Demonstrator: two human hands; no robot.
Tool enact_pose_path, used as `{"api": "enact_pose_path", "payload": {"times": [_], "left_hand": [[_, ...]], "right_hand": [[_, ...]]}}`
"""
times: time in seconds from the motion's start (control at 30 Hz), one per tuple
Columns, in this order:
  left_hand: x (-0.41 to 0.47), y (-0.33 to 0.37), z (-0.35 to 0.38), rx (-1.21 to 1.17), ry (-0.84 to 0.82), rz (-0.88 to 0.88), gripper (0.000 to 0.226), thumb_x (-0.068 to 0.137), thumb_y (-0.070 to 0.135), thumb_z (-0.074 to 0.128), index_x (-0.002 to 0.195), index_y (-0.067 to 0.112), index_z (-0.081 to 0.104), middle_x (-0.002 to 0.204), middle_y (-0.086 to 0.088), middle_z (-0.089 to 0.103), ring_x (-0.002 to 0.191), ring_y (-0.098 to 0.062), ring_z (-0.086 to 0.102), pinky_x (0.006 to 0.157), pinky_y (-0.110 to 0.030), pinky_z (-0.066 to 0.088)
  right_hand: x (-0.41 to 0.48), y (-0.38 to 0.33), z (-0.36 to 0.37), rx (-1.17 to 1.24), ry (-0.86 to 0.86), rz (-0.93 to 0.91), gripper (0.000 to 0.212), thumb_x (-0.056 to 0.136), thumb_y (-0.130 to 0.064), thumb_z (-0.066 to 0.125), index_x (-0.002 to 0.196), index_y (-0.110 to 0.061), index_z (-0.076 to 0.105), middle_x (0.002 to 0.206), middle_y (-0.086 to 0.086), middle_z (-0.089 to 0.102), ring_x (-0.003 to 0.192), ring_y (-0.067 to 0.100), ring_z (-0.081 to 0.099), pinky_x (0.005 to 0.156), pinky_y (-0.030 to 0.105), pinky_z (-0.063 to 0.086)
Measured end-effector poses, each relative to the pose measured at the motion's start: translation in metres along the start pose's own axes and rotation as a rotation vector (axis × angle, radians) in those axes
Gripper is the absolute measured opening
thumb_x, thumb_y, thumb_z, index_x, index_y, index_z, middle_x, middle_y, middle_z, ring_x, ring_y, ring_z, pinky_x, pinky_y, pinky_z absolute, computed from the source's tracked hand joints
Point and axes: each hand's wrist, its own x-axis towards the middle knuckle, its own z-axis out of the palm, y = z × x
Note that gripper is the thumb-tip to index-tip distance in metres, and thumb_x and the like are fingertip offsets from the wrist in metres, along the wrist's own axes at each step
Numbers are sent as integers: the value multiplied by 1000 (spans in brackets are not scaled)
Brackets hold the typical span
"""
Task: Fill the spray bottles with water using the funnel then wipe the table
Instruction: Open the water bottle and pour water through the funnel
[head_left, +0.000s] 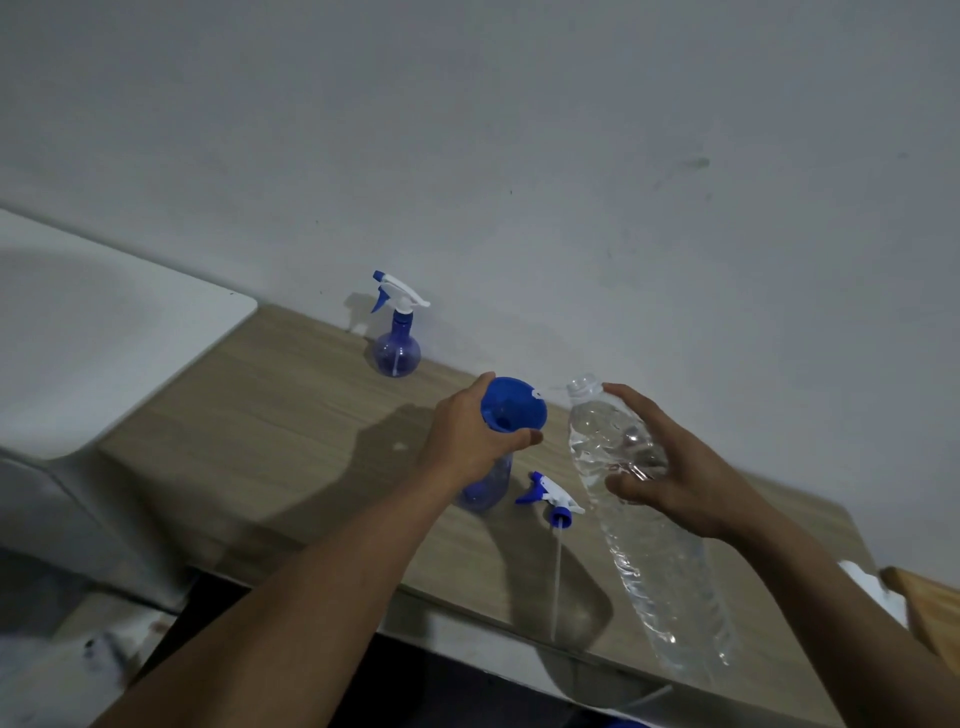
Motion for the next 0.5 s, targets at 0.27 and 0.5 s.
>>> {"api": "enact_pose_path", "payload": {"times": [0.27, 0.5], "left_hand": [[7, -5, 4, 8, 15, 2, 87, 53, 60, 87, 127, 29, 55, 111, 9, 66, 101, -13, 63, 83, -27, 55], [9, -7, 6, 34, 12, -5, 89, 50, 66, 85, 125, 30, 54, 110, 7, 65, 99, -16, 63, 85, -36, 58]], "right_hand": [[10, 5, -5, 4, -113, 28, 91, 82, -16, 79, 141, -65, 31, 127, -7, 63, 88, 23, 71, 76, 45, 62], [20, 8, -15, -19, -218, 39, 90, 81, -19, 80, 142, -64, 31, 139, -13, 57, 106, 26, 69, 87, 44, 60]]}}
